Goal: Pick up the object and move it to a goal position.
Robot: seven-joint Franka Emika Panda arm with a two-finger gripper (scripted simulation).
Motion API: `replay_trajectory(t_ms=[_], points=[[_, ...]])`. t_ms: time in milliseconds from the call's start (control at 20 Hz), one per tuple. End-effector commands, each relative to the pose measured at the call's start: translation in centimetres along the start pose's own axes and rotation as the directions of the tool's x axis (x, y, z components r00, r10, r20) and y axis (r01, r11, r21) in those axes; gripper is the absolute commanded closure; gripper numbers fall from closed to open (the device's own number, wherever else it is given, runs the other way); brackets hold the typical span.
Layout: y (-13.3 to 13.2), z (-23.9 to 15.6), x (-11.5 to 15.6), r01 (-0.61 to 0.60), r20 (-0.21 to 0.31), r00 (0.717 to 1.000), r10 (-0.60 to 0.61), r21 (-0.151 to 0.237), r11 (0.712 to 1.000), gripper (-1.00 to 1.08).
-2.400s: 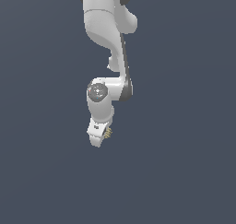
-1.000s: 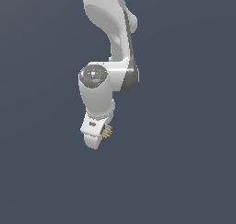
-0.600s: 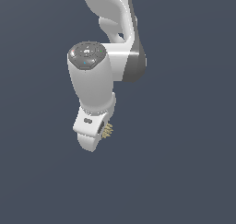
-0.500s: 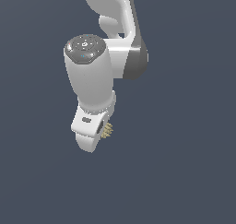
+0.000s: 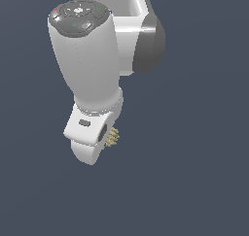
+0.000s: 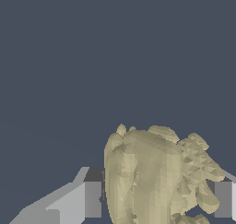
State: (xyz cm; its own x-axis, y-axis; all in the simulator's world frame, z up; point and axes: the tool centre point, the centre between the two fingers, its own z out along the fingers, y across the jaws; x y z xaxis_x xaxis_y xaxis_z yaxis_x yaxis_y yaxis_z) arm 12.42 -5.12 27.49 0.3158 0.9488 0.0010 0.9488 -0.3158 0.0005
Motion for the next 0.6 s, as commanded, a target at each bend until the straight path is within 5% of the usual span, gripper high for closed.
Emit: replay_trajectory(t_ms=[0,550], points=[[0.3,-0.7,0.1,0.0,0.0,1.0,0.0,0.001,1.0,1.08],[1.0,-1.8,0.4,0.0,0.001,1.0,0.0,0.001,1.0,1.08]])
